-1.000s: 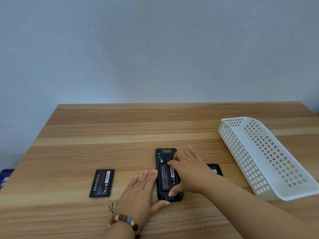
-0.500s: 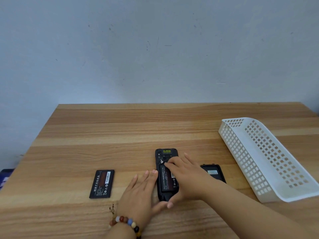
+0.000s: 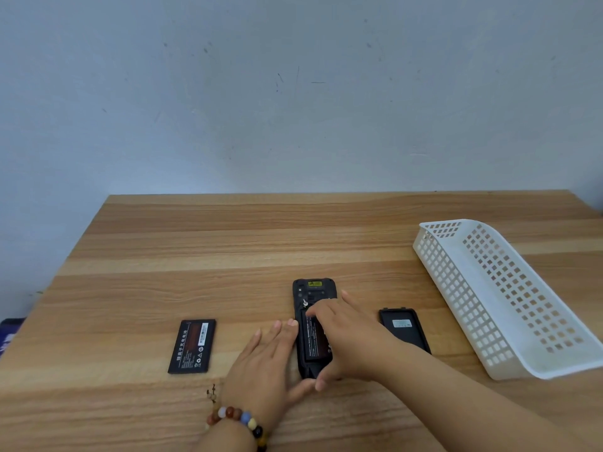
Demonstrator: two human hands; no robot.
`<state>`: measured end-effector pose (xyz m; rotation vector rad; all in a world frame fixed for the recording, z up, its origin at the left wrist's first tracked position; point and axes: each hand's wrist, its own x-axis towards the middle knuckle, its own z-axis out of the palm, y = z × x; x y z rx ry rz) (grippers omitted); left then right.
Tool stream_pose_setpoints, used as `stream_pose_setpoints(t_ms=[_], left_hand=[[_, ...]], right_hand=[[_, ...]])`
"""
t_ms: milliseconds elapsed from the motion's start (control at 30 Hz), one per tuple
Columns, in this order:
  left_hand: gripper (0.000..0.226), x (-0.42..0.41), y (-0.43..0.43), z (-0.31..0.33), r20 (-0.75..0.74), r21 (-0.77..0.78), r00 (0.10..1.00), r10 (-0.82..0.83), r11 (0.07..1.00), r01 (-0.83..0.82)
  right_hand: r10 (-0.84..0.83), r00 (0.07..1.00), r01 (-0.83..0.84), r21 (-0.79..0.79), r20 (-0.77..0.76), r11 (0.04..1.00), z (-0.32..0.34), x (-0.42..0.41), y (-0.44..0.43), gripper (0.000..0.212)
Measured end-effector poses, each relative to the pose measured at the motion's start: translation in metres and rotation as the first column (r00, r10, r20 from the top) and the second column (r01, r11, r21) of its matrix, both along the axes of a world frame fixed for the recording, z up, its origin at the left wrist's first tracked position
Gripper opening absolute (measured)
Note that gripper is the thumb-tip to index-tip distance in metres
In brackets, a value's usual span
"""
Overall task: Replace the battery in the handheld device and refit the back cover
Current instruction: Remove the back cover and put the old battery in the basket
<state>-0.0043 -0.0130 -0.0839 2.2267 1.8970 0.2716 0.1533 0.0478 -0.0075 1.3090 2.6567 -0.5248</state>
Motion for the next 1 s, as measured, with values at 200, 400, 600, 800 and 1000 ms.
stream_pose_setpoints(t_ms=[200,400,600,800,1000], left_hand=[[0.083,0.000,0.000,0.000,-0.010,0.031,1.000,-0.004,1.000,0.004],[0.085,-0.001,0.000,-0.001,-0.031,0.046,0.999,-0.018,0.999,0.019],[0.084,-0.001,-0.001,-0.001,-0.033,0.040,0.999,-0.016,0.999,0.018],[0.083,-0.001,-0.001,-0.001,-0.021,0.049,1.000,-0.014,0.999,0.015],[0.087,-0.001,-0.001,0.005,-0.021,-0.012,1.000,-0.001,1.000,0.001]], right_hand=[[-0.007,0.999,0.006,-0.029,-0.044,1.000,-0.003,0.000,0.003,0.101],[-0.024,0.997,0.021,-0.048,-0.072,0.999,-0.001,0.000,0.003,0.096],[-0.026,0.997,0.022,-0.070,-0.067,0.997,-0.001,0.000,0.004,0.095],[-0.021,0.998,0.017,-0.085,-0.052,0.996,-0.001,0.000,0.005,0.097],[-0.026,0.997,0.013,-0.174,-0.070,0.985,0.008,0.009,0.008,0.090]])
